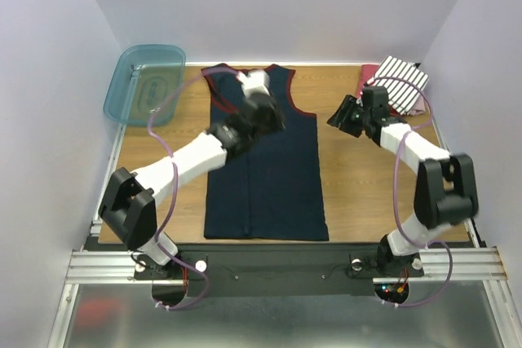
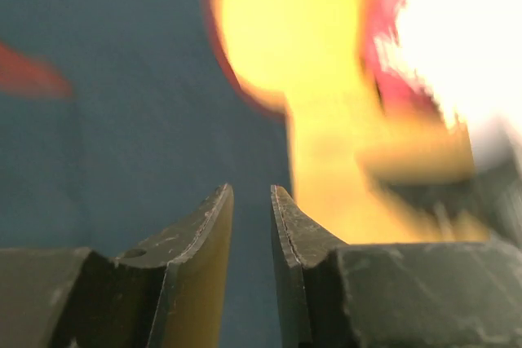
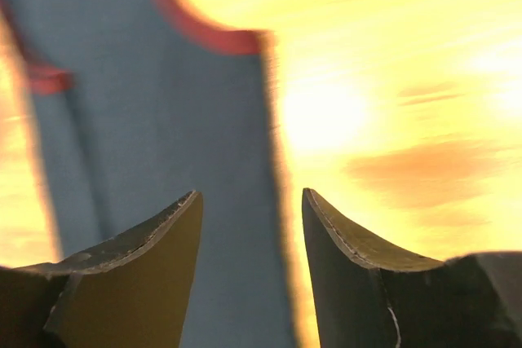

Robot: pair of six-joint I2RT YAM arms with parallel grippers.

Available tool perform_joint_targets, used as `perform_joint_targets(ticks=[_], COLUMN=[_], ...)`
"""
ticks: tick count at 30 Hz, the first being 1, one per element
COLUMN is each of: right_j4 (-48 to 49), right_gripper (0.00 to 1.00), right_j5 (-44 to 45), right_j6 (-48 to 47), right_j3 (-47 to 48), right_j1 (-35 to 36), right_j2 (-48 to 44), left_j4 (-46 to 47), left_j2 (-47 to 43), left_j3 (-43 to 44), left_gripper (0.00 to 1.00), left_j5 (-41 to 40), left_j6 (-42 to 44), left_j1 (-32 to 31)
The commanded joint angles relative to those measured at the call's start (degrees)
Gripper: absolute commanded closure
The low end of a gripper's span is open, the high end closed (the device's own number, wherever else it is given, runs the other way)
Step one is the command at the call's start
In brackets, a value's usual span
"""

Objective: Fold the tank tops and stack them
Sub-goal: Fold the tank top

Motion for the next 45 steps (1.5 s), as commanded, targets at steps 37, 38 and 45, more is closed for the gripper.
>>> perform_joint_targets(ticks=[37, 38, 45], right_j4=[-0.11, -0.02, -0.02], right_gripper=[0.57, 0.58, 0.78], right_j5=[-7.71, -7.71, -7.62], right_j6=[-8.67, -8.67, -8.75], right_j3=[27.43, 27.52, 28.22], right_j1=[-2.04, -1.95, -1.42], right_j2=[36.53, 36.71, 37.32], left_j4=[2.83, 1.53, -2.88], left_j2=[7.32, 7.41, 10.48], left_j3=[-16.77, -16.42, -13.08], left_gripper=[0.61, 0.61, 0.59], left_j5=[-0.44, -0.44, 0.17], left_j6=[-18.19, -18.02, -16.96], left_j1=[-37.44, -37.62, -40.52])
